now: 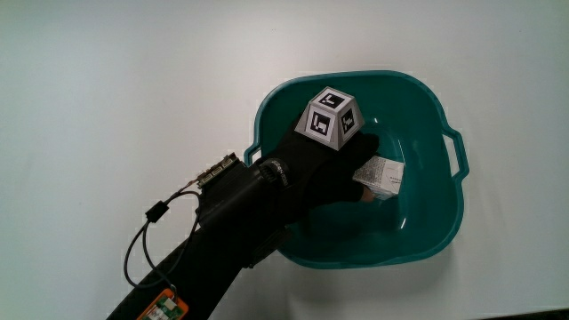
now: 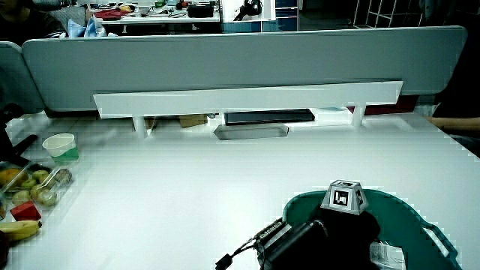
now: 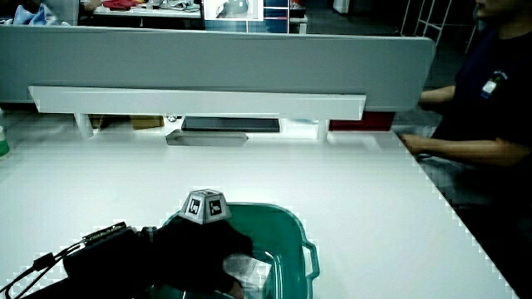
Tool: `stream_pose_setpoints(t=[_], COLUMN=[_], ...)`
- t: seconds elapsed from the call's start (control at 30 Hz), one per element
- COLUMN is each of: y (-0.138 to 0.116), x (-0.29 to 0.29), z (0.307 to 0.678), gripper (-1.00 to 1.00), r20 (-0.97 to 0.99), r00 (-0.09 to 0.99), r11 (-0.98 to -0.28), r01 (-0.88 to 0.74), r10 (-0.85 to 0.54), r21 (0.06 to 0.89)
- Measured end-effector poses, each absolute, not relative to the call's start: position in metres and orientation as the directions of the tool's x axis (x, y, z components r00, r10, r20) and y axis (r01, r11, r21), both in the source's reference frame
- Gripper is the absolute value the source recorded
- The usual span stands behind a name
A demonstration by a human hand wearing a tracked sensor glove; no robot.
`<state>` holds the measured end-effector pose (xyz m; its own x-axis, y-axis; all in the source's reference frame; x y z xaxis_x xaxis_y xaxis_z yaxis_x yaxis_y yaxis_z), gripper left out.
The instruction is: Pick milk from plate
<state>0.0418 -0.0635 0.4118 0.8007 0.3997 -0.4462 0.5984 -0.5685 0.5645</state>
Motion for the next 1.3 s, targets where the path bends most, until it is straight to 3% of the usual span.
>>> stream_pose_setpoints(t=[0.3, 1.07, 1.13, 1.17, 1.23, 1.27, 1.3], y=[-0.063, -0.062, -0.065, -0.064, -0.065, -0.066, -0.066], x=[0.04, 0.014, 0.01, 0.007, 0.0, -0.003, -0.006], z=[0.406, 0.343, 0.352, 0.339, 0.349, 0.335, 0.333], gripper=[1.0, 1.0, 1.0, 1.0, 1.0, 1.0, 1.0], r20=[-0.476, -0.422, -0.451, -0.391, -0.439, -0.411, -0.422], r00=[0.779, 0.756, 0.738, 0.732, 0.758, 0.73, 0.739], r11=[-0.575, -0.631, -0.627, -0.636, -0.659, -0.638, -0.631], r01=[0.625, 0.652, 0.669, 0.68, 0.644, 0.681, 0.671], r10=[0.409, 0.501, 0.502, 0.558, 0.482, 0.547, 0.525], r21=[0.528, 0.419, 0.398, 0.365, 0.389, 0.36, 0.389])
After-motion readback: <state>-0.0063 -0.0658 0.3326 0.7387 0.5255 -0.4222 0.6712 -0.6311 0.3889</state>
